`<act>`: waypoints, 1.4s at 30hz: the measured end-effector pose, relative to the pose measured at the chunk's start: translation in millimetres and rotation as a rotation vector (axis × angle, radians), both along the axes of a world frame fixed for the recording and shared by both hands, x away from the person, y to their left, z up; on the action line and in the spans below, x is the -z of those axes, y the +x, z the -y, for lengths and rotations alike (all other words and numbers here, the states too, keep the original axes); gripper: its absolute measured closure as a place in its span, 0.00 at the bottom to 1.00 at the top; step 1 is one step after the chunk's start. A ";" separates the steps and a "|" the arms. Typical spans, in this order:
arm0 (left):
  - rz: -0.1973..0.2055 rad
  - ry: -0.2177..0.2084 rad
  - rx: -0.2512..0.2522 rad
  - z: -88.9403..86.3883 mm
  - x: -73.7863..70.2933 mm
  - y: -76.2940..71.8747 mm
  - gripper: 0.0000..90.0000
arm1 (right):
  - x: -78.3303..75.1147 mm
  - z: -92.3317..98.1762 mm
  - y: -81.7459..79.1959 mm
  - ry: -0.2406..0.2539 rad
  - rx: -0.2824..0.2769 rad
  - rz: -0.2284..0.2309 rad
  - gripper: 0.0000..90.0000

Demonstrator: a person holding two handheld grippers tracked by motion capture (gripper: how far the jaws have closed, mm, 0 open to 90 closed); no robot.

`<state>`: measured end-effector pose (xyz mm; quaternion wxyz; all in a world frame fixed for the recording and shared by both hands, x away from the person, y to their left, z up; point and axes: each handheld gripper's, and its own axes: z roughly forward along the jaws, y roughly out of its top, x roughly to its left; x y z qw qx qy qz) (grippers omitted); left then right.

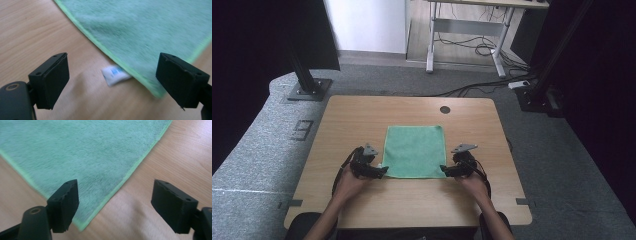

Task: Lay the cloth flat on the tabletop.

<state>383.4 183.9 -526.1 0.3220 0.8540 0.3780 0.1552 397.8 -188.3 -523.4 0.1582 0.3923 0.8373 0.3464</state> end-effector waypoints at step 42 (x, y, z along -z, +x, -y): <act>-0.028 -0.014 0.012 -16.2 23.0 -23.0 0.00 | 33.3 27.4 -29.7 0.009 0.029 0.010 0.00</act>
